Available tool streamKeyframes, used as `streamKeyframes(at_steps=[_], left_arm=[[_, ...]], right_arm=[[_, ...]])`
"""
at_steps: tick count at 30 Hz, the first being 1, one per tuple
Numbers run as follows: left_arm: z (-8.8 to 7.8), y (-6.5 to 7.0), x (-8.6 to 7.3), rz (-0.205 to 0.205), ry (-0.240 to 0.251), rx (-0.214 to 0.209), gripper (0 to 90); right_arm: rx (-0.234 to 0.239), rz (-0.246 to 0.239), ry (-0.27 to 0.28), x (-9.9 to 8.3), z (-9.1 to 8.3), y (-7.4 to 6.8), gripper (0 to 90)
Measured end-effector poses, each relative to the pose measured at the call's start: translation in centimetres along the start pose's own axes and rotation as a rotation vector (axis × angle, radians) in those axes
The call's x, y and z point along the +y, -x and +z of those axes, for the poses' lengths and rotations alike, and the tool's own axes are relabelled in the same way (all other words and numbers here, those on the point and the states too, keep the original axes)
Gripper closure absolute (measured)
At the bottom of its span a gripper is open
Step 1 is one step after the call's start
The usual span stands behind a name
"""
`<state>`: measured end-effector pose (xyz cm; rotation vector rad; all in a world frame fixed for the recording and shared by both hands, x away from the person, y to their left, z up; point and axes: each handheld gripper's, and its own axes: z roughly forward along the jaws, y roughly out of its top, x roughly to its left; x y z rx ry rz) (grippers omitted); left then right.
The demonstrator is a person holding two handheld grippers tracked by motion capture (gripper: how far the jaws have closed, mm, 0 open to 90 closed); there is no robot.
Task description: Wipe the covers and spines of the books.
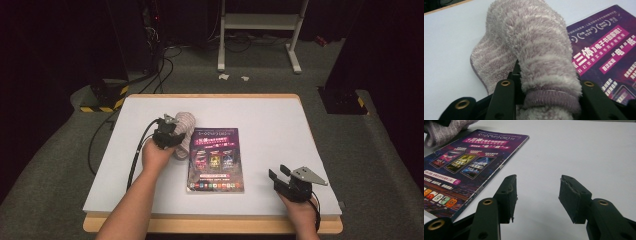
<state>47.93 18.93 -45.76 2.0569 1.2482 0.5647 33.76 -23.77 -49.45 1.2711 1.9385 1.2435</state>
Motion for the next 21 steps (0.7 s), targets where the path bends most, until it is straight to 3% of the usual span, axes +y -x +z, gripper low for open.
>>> streamKeyframes(at_steps=[12, 21], left_arm=[[-1.4, -0.3, -0.3, -0.016, 0.035, -0.009, 63.4], [-3.0, -1.0, -0.6, -0.003, 0.043, -0.008, 63.1]], right_arm=[[0.003, -0.001, -0.001, 0.0, 0.0, -0.2, 48.2], [0.005, -0.001, -0.004, -0.1, 0.1, -0.3, 48.0]])
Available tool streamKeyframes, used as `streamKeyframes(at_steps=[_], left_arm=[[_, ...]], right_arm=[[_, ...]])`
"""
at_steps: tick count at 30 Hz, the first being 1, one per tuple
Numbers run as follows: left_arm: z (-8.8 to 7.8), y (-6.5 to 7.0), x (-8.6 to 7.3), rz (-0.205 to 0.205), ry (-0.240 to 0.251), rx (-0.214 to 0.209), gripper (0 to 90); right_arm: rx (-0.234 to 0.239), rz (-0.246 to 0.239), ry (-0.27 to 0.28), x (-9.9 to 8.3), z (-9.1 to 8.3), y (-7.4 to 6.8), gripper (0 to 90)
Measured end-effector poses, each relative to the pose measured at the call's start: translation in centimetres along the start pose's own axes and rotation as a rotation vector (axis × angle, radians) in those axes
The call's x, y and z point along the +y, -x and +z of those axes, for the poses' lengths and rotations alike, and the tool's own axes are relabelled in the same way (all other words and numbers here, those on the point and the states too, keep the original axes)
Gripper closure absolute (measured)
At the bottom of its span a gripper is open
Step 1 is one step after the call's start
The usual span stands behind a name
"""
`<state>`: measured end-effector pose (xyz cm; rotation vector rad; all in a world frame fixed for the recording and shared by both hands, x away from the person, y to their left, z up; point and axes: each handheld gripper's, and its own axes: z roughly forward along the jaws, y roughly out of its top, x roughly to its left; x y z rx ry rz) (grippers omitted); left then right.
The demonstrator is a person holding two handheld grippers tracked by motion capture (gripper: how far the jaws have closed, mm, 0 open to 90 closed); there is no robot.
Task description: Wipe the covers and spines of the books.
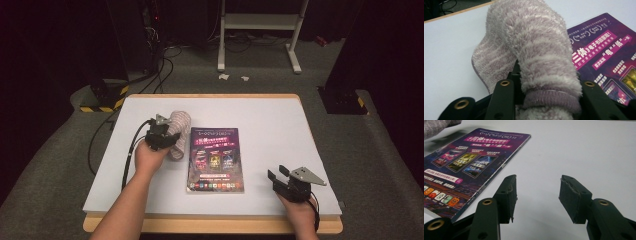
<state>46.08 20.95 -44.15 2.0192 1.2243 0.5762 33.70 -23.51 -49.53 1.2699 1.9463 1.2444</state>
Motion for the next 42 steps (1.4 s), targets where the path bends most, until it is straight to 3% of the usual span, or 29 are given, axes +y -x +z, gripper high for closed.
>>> streamKeyframes(at_steps=[11, 16, 28, 34, 38, 42], left_arm=[[-2.4, -1.1, -1.4, 0.013, 0.013, 0.023, 62.7], [-3.8, -2.3, -3.1, -0.004, 0.002, 0.028, 62.5], [-6.2, -3.3, -6.6, -0.026, -0.018, 0.042, 62.0], [-6.6, -3.5, -8.1, -0.041, -0.032, 0.044, 61.4], [-6.3, -3.4, -9.1, -0.024, -0.058, 0.056, 60.4], [-5.9, -3.4, -10.0, -0.034, -0.068, 0.054, 57.2]], right_arm=[[0.000, 0.000, -0.004, 0.0, 0.1, -0.1, 48.1], [0.001, -0.003, -0.006, -0.1, 0.1, -0.2, 48.1], [0.003, -0.008, -0.011, -0.1, 0.2, -0.4, 48.0], [0.003, -0.010, -0.012, -0.1, 0.2, -0.5, 48.1], [0.004, -0.012, -0.015, -0.1, 0.3, -0.5, 48.1], [0.005, -0.012, -0.015, -0.1, 0.3, -0.6, 48.1]])
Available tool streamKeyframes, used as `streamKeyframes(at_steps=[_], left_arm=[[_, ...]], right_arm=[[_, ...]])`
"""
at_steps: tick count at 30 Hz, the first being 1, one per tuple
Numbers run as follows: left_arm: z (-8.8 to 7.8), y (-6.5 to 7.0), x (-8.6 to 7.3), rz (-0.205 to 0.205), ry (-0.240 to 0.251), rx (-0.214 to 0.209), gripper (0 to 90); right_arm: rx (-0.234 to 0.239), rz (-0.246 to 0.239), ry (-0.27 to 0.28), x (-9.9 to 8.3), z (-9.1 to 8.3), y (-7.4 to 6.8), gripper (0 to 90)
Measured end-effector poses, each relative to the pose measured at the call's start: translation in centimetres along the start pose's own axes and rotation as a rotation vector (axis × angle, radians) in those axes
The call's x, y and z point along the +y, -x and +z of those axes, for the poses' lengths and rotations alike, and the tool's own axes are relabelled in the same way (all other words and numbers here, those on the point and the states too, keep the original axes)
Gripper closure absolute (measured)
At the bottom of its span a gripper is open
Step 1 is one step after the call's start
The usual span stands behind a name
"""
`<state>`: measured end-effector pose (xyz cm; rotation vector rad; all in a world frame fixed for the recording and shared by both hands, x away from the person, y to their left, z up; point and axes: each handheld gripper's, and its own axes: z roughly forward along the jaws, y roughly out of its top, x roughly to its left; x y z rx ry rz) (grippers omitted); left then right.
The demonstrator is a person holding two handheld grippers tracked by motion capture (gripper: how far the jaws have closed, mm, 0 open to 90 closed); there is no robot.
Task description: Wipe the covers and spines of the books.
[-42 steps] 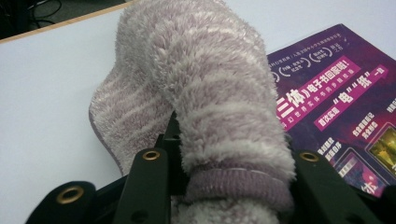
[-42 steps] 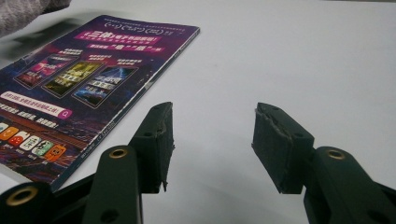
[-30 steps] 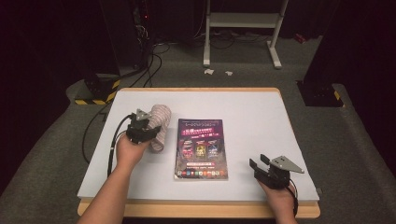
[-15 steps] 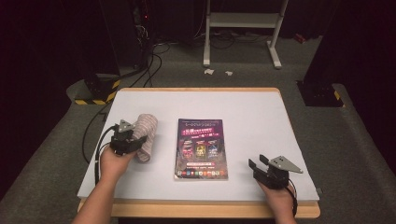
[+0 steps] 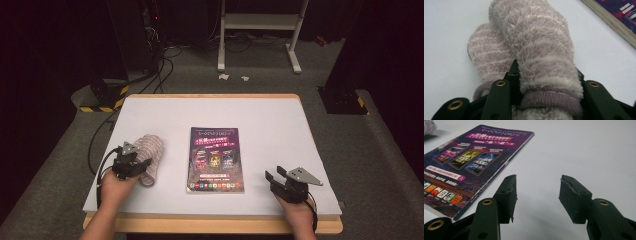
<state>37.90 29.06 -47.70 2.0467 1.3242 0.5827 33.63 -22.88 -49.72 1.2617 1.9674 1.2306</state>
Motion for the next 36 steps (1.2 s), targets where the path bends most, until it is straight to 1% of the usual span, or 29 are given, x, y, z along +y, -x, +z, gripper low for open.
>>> streamKeyframes(at_steps=[1, 3, 5, 6, 10, 11, 12, 13, 14, 17, 19, 22, 24, 26, 27, 32, 36], left_arm=[[0.2, -0.1, -0.2, -0.003, -0.006, 0.011, 55.7], [0.3, -0.1, -0.4, -0.011, -0.009, 0.010, 52.7], [0.4, -0.1, -0.4, -0.013, -0.005, 0.012, 47.8], [0.4, -0.1, -0.4, -0.015, -0.005, 0.012, 47.8], [0.4, 0.0, -0.5, -0.017, -0.007, 0.017, 35.3], [0.4, 0.0, -0.4, -0.019, -0.001, 0.023, 31.6], [0.4, 0.0, -0.4, -0.021, 0.003, 0.025, 31.6], [0.3, 0.1, -0.4, -0.031, 0.008, 0.025, 28.8], [0.2, 0.1, -0.4, -0.038, 0.014, 0.017, 26.0], [0.1, 0.2, -0.3, -0.038, 0.027, 0.012, 21.1], [0.0, 0.2, -0.2, -0.033, 0.026, 0.008, 20.4], [-0.2, 0.2, -0.2, -0.036, 0.037, 0.006, 18.7], [-0.5, 0.2, 0.0, -0.041, 0.054, -0.002, 17.8], [-0.6, 0.2, 0.1, -0.047, 0.059, -0.003, 17.6], [-0.8, 0.2, 0.2, -0.048, 0.072, -0.007, 17.1], [-1.2, 0.2, 0.4, -0.050, 0.090, -0.018, 17.2], [-1.6, 0.4, 0.6, -0.044, 0.097, -0.016, 17.2]], right_arm=[[0.000, 0.001, 0.000, 0.0, 0.0, 0.0, 48.1], [-0.001, 0.002, -0.001, 0.0, 0.0, 0.0, 48.1], [0.000, 0.001, 0.000, 0.0, 0.0, 0.0, 48.1], [0.000, 0.001, 0.000, 0.0, 0.0, 0.0, 48.1], [0.000, 0.000, -0.002, 0.0, 0.0, 0.0, 48.1], [0.001, 0.000, -0.001, 0.0, 0.0, 0.0, 48.1], [0.001, 0.000, -0.001, 0.0, 0.0, 0.0, 48.1], [0.001, 0.000, 0.000, 0.0, 0.0, 0.0, 48.1], [0.001, -0.001, 0.000, 0.0, 0.0, 0.0, 48.1], [0.001, 0.000, -0.001, 0.0, 0.0, 0.0, 48.1], [0.001, 0.000, -0.001, 0.0, 0.0, 0.0, 48.1], [0.002, -0.001, -0.002, 0.0, 0.1, 0.0, 48.1], [0.002, -0.003, -0.004, -0.1, 0.1, 0.0, 48.1], [0.002, -0.002, -0.004, -0.1, 0.1, 0.0, 48.1], [0.002, -0.002, -0.004, -0.1, 0.1, 0.0, 48.1], [0.002, -0.001, -0.004, -0.1, 0.1, 0.0, 48.1], [0.002, -0.002, -0.004, -0.1, 0.1, 0.0, 48.1]])
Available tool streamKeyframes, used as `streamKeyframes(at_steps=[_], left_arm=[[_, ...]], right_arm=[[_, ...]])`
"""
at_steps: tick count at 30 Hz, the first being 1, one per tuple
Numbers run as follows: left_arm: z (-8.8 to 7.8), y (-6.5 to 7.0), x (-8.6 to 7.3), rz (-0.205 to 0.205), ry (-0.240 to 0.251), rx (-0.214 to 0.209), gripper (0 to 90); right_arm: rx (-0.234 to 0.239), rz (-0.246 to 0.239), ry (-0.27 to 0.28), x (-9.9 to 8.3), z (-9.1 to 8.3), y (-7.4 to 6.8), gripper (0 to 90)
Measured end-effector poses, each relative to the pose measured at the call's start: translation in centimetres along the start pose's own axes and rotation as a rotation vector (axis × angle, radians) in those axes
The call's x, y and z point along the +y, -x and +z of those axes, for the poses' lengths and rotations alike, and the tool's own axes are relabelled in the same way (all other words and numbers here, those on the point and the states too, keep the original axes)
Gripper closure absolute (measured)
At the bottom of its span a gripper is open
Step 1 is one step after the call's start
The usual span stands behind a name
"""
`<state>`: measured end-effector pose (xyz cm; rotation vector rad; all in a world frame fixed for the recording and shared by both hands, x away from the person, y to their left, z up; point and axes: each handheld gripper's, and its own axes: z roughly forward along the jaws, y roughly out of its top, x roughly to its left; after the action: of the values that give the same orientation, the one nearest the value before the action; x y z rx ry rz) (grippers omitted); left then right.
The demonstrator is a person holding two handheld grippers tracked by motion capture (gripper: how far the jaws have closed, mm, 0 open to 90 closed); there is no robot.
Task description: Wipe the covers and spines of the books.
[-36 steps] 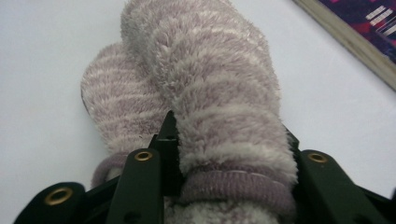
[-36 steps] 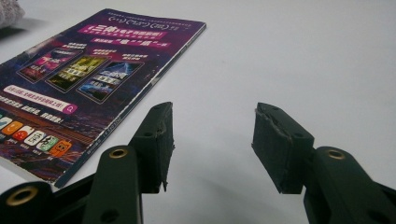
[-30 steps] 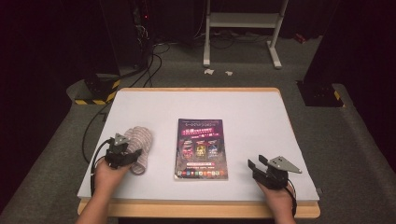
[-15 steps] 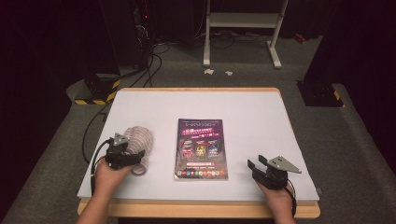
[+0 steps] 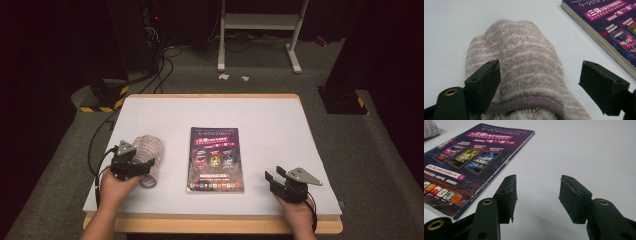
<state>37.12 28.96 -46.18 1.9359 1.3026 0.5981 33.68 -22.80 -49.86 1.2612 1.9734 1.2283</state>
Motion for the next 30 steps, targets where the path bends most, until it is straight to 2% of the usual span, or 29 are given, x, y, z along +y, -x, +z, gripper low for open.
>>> streamKeyframes(at_steps=[5, 7, 10, 12, 13, 14, 15, 16, 18, 21, 24, 26, 28, 30], left_arm=[[-0.7, 0.4, 0.4, 0.007, 0.024, -0.012, 19.1], [-0.9, 0.6, 0.5, 0.003, 0.031, -0.030, 21.7], [-1.2, 1.4, 0.8, 0.018, 0.050, -0.059, 23.8], [-1.3, 2.2, 1.0, 0.026, 0.056, -0.093, 23.9], [-1.1, 2.8, 1.2, 0.023, 0.051, -0.137, 23.9], [-1.1, 2.8, 1.2, 0.023, 0.051, -0.137, 24.6], [-0.9, 3.7, 1.4, 0.035, 0.059, -0.170, 25.4], [-0.9, 3.7, 1.4, 0.035, 0.059, -0.170, 26.0], [-0.4, 5.0, 1.6, 0.049, 0.058, -0.211, 26.8], [0.3, 6.8, 1.7, 0.072, 0.051, -0.234, 27.2], [1.6, 8.6, 1.5, 0.094, 0.020, -0.256, 27.2], [2.8, 10.0, 1.0, 0.100, -0.021, -0.262, 27.3], [3.7, 10.8, 0.5, 0.098, -0.041, -0.274, 28.2], [4.7, 11.6, 0.1, 0.118, -0.073, -0.265, 28.3]], right_arm=[[0.001, 0.001, -0.003, 0.0, 0.0, 0.0, 48.1], [0.001, 0.002, -0.003, 0.0, 0.0, 0.0, 48.1], [0.000, 0.002, -0.003, 0.0, 0.0, 0.0, 48.1], [0.001, 0.002, -0.004, 0.0, 0.0, -0.1, 48.2], [0.001, 0.000, -0.004, 0.0, 0.0, -0.1, 48.5], [0.001, 0.000, -0.004, 0.0, 0.0, -0.1, 48.5], [0.002, -0.003, -0.004, 0.1, 0.0, -0.2, 48.6], [0.002, -0.003, -0.004, 0.1, 0.0, -0.2, 48.6], [0.003, -0.008, 0.000, 0.1, 0.0, -0.3, 48.6], [0.003, -0.009, 0.000, 0.2, -0.1, -0.3, 48.6], [0.005, -0.012, 0.001, 0.2, -0.1, -0.3, 48.6], [0.006, -0.013, 0.001, 0.2, -0.1, -0.3, 48.6], [0.010, -0.013, -0.001, 0.3, -0.2, -0.3, 48.5], [0.022, -0.019, -0.002, 0.3, -0.2, -0.3, 47.9]])
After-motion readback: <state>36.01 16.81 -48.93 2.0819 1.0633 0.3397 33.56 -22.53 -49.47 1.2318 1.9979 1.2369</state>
